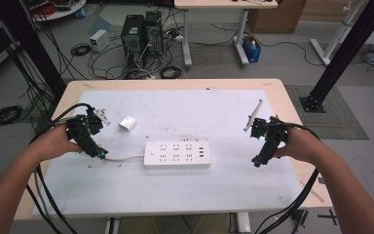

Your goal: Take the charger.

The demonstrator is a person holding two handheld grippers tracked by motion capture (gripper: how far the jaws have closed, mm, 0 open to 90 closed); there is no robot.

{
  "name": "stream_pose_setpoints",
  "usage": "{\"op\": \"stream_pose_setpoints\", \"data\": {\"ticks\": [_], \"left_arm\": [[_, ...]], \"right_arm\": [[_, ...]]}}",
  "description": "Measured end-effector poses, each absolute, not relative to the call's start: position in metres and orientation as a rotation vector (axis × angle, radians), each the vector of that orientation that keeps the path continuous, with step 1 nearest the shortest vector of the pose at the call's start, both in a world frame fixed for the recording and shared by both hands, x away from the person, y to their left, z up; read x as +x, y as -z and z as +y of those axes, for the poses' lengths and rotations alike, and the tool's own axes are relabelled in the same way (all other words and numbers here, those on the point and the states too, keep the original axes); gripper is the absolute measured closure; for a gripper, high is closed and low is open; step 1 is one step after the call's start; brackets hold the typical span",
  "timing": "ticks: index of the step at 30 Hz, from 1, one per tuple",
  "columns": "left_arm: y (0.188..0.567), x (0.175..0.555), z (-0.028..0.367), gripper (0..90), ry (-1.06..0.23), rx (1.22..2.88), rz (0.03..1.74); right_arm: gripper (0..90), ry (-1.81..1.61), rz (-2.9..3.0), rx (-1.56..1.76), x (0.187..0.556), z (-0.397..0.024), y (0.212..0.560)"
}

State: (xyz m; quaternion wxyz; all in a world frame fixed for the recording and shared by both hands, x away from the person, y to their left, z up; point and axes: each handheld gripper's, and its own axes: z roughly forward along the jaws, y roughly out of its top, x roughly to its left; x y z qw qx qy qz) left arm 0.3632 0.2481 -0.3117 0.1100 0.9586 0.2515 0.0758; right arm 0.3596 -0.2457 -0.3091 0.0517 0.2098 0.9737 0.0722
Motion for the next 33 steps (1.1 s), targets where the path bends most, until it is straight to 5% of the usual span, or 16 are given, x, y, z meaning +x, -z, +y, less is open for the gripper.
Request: {"op": "stream_pose_setpoints", "data": {"ticks": [11, 19, 33], "left_arm": [[0.312, 0.367, 0.247, 15.5, -0.239, 2.804, 0.775], [0.318, 0.381, 0.244, 15.6, -0.169, 2.689, 1.055], [0.323, 0.412, 0.243, 15.5, -0.304, 2.447, 1.235]], "right_arm": [[1.1, -0.218, 2.952, 0.637, 0.359, -0.246, 0.309], [1.1, -0.218, 2.936, 0.666, 0.36, -0.247, 0.308], [1.1, -0.22, 2.935, 0.643, 0.366, -0.244, 0.31]]}}
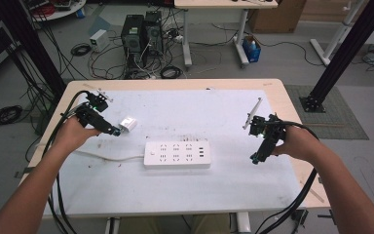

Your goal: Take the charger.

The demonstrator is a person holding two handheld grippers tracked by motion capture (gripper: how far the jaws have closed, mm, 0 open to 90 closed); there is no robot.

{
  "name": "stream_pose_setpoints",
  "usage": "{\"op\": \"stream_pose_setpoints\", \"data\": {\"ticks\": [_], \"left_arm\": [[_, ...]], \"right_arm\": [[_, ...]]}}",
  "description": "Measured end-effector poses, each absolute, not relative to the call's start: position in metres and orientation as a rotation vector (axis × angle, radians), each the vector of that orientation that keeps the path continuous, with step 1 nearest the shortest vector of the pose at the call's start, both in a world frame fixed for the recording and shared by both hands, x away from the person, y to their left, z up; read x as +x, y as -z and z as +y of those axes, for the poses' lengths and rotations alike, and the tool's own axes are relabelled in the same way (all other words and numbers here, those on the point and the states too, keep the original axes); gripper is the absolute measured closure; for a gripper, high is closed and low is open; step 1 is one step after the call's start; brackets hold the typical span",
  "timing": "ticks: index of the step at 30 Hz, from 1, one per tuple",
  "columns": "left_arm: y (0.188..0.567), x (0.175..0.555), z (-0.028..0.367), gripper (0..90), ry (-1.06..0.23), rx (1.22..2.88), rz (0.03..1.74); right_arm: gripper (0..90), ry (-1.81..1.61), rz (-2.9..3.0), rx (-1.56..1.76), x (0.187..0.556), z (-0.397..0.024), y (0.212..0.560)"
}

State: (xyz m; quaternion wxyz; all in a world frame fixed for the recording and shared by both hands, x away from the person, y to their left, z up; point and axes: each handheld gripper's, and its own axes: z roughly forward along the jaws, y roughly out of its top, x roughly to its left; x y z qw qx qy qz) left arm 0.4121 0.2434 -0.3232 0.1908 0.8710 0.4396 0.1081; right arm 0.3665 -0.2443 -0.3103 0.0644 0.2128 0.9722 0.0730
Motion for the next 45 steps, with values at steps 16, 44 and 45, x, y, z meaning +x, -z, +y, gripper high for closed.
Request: {"op": "stream_pose_setpoints", "data": {"ticks": [16, 44, 45], "left_arm": [[0.369, 0.461, 0.222, 15.6, -0.363, 2.365, 1.379], [0.409, 0.488, 0.227, 27.9, -0.279, 2.368, 1.371], [0.409, 0.488, 0.227, 30.1, -0.278, 2.374, 1.371]], "right_arm": [[1.1, -0.228, 2.935, 0.676, 0.375, -0.249, 0.318], [1.2, -0.229, 2.922, 0.728, 0.371, -0.256, 0.317], [1.2, -0.232, 2.921, 0.729, 0.371, -0.256, 0.318]]}}
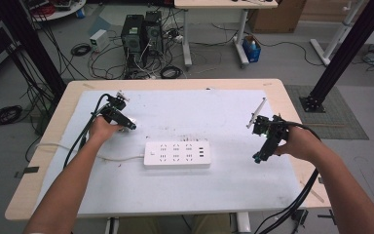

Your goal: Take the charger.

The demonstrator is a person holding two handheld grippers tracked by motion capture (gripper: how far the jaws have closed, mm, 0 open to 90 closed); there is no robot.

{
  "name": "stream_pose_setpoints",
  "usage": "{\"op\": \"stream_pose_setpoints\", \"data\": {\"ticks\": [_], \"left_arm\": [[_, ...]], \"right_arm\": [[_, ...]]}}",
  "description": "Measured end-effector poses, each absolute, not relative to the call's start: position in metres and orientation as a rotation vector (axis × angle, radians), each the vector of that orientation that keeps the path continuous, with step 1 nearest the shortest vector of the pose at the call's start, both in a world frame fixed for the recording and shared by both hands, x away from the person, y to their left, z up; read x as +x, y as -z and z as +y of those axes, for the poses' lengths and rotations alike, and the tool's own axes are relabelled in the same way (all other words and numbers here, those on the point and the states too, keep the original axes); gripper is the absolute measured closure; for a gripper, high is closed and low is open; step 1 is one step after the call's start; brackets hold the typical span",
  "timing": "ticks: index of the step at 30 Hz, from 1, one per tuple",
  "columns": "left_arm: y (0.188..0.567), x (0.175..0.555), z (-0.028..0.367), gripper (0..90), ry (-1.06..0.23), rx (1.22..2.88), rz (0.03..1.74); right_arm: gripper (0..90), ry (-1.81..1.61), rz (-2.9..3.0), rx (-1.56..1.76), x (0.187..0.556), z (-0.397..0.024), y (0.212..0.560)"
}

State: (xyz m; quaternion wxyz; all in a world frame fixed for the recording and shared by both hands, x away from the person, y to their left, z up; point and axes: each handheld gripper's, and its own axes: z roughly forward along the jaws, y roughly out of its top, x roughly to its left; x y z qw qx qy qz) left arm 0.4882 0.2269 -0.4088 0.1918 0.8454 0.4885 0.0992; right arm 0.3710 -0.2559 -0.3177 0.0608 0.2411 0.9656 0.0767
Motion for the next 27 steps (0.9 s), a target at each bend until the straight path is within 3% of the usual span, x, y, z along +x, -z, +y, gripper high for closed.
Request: {"op": "stream_pose_setpoints", "data": {"ticks": [6, 12, 27], "left_arm": [[0.413, 0.488, 0.229, 32.7, -0.259, 2.38, 1.383], [0.416, 0.487, 0.228, 41.2, -0.245, 2.364, 1.358], [0.404, 0.48, 0.233, 42.6, -0.292, 2.365, 1.258]], "right_arm": [[1.1, -0.229, 2.923, 0.731, 0.371, -0.256, 0.319], [1.1, -0.234, 2.921, 0.729, 0.372, -0.256, 0.319], [1.2, -0.233, 2.896, 0.746, 0.372, -0.256, 0.318]]}}
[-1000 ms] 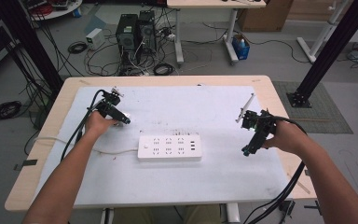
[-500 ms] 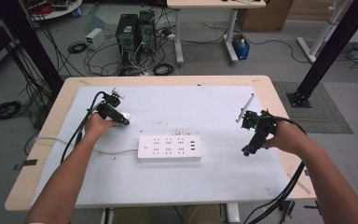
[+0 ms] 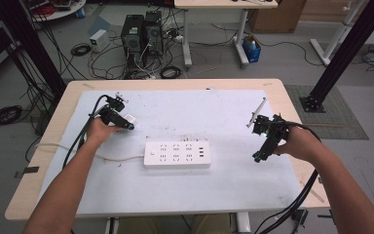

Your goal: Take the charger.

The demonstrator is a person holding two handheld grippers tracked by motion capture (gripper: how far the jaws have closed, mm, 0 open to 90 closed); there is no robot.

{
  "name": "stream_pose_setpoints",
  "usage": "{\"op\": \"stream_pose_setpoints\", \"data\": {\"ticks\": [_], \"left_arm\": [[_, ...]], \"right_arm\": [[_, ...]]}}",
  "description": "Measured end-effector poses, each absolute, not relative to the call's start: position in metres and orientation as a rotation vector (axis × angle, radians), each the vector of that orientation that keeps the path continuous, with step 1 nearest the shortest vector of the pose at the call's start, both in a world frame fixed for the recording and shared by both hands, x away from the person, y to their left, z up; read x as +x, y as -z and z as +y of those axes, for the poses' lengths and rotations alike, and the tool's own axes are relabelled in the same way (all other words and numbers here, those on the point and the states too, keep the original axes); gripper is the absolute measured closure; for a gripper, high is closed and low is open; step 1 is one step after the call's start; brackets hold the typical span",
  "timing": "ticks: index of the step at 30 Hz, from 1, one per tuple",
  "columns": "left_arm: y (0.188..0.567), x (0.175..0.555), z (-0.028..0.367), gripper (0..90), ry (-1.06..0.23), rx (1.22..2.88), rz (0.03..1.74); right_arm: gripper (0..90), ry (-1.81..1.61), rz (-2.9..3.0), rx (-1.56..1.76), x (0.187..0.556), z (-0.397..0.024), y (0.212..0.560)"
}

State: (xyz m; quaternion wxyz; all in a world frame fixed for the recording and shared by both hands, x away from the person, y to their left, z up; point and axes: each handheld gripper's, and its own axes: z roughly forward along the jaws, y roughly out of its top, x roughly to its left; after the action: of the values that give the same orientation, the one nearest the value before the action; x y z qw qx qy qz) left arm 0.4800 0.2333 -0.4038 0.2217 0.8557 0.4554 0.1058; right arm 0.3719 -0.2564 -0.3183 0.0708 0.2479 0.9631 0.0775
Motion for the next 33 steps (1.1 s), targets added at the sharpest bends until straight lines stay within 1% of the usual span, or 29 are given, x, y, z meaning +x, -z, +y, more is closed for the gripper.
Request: {"op": "stream_pose_setpoints", "data": {"ticks": [4, 5, 10, 20, 23, 25, 26, 33], "left_arm": [[0.394, 0.474, 0.235, 42.6, -0.293, 2.358, 1.209], [0.385, 0.468, 0.236, 42.6, -0.313, 2.362, 1.162], [0.37, 0.456, 0.24, 42.7, -0.331, 2.37, 1.086], [0.356, 0.428, 0.241, 42.7, -0.355, 2.393, 0.987], [0.348, 0.413, 0.24, 42.7, -0.362, 2.388, 0.932], [0.348, 0.413, 0.24, 42.7, -0.362, 2.388, 0.932], [0.339, 0.4, 0.239, 42.7, -0.358, 2.383, 0.888], [0.325, 0.378, 0.235, 42.7, -0.331, 2.368, 0.822]], "right_arm": [[1.2, -0.23, 2.881, 0.753, 0.372, -0.257, 0.318], [1.2, -0.222, 2.867, 0.748, 0.372, -0.258, 0.318], [1.2, -0.228, 2.85, 0.764, 0.37, -0.255, 0.316], [1.2, -0.242, 2.849, 0.726, 0.363, -0.253, 0.316], [1.2, -0.254, 2.841, 0.725, 0.362, -0.252, 0.316], [1.2, -0.254, 2.84, 0.734, 0.361, -0.252, 0.316], [1.2, -0.266, 2.84, 0.719, 0.36, -0.253, 0.316], [1.2, -0.288, 2.812, 0.745, 0.357, -0.253, 0.316]]}}
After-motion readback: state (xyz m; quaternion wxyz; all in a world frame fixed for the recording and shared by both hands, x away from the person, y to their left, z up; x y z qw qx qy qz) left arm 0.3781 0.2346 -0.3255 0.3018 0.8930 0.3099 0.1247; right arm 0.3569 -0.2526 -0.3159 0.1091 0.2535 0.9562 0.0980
